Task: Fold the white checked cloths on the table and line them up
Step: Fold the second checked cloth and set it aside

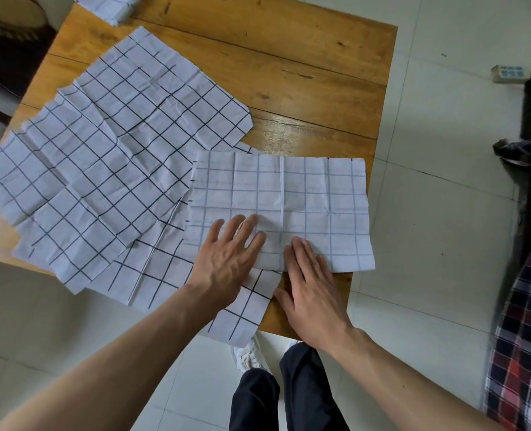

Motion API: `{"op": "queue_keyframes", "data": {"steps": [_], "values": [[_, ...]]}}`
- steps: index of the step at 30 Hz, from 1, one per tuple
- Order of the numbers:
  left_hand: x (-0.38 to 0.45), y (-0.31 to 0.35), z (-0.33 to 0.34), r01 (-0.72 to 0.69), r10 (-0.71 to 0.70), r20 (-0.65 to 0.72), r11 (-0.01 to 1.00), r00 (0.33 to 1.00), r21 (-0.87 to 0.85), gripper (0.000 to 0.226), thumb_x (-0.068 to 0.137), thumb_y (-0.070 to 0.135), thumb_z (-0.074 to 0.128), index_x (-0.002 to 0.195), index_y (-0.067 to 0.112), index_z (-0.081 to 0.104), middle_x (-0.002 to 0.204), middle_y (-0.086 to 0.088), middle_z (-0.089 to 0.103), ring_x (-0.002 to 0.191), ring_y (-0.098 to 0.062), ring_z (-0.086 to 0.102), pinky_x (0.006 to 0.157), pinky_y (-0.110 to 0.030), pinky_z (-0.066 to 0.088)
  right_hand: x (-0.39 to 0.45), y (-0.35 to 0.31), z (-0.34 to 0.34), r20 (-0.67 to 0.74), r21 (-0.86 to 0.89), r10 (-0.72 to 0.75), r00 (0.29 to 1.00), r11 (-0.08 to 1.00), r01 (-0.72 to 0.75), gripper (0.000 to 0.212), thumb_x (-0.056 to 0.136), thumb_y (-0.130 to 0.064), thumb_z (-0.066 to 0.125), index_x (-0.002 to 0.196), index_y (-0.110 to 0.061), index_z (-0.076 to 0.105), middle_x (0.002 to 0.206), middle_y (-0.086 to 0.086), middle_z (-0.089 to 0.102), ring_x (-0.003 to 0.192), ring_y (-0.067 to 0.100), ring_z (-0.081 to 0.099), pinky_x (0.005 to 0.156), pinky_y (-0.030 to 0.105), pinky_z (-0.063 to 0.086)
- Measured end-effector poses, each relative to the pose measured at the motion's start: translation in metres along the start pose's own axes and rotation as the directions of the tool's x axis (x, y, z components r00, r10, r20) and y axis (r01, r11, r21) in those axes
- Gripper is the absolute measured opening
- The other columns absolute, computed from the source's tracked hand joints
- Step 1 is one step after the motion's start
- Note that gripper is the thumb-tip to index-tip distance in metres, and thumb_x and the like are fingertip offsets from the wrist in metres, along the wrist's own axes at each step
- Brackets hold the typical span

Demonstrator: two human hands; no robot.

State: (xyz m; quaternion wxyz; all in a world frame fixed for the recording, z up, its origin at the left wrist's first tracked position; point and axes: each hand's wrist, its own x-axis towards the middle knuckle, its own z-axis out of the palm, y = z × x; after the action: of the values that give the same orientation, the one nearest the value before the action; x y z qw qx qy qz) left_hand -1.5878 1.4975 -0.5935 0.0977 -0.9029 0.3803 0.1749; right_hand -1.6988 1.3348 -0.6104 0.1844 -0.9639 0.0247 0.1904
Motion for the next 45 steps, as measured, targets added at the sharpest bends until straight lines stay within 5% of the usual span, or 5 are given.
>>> {"op": "queue_keyframes", "data": {"steps": [5,20,25,33,45], "values": [[-0.003,-0.006,0.005,-0.058,0.035,-0.170,0.990,0.985,-0.132,0.045,0.072,0.021,0.080,0.112,0.012,0.061,0.134,-0.015,0.057,0.121,-0.036,0.055,0.096,-0.053,0.047,0.003,0.000,-0.004,-0.034,0.053,-0.007,0.999,0.999,0.008,0.073,0.102,-0.040,0.044,0.158,-0.012,0.006,0.165,0.003,-0.011,0.150,0.012,-0.019,0.121,0.033,-0.009],[-0.028,-0.038,0.011,-0.020,-0.052,-0.327,0.977,0.944,-0.213,0.025,0.068,0.004,0.077,0.091,0.008,0.066,0.114,-0.011,0.068,0.097,-0.034,0.064,0.080,-0.046,0.047,0.022,-0.017,-0.006,-0.015,0.085,-0.085,0.996,0.993,0.086,0.073,0.103,-0.042,0.038,0.158,-0.015,-0.003,0.164,0.002,-0.020,0.150,0.014,-0.023,0.123,0.034,-0.007],[-0.036,-0.041,0.015,0.083,-0.149,-0.203,0.949,0.968,-0.303,0.041,0.083,0.034,0.070,0.117,0.014,0.059,0.134,-0.007,0.058,0.124,-0.031,0.054,0.100,-0.046,0.043,0.033,-0.020,0.001,-0.063,0.087,-0.043,0.997,0.995,0.048,0.068,0.103,-0.039,0.036,0.159,-0.013,0.006,0.166,0.005,-0.011,0.151,0.017,-0.018,0.125,0.040,0.000],[-0.010,-0.020,0.041,0.188,-0.220,-0.129,0.957,0.967,-0.219,0.067,0.102,0.051,0.020,0.160,0.017,0.012,0.168,-0.007,-0.006,0.154,-0.023,-0.013,0.124,-0.050,-0.003,0.054,-0.030,0.019,-0.143,-0.048,-0.060,0.988,0.997,0.053,0.069,0.102,-0.039,0.030,0.158,-0.007,0.007,0.166,0.015,-0.005,0.153,0.027,-0.010,0.123,0.052,0.010],[-0.049,-0.070,0.066,0.311,-0.340,-0.071,0.913,0.938,-0.264,0.065,0.102,0.048,0.021,0.161,0.021,0.014,0.169,-0.005,0.002,0.156,-0.026,-0.004,0.124,-0.056,0.002,0.014,0.046,0.014,-0.144,-0.132,0.091,0.985,0.985,-0.110,0.072,0.102,-0.050,0.020,0.158,-0.013,-0.004,0.165,0.012,-0.014,0.153,0.026,-0.012,0.123,0.050,0.003]]}}
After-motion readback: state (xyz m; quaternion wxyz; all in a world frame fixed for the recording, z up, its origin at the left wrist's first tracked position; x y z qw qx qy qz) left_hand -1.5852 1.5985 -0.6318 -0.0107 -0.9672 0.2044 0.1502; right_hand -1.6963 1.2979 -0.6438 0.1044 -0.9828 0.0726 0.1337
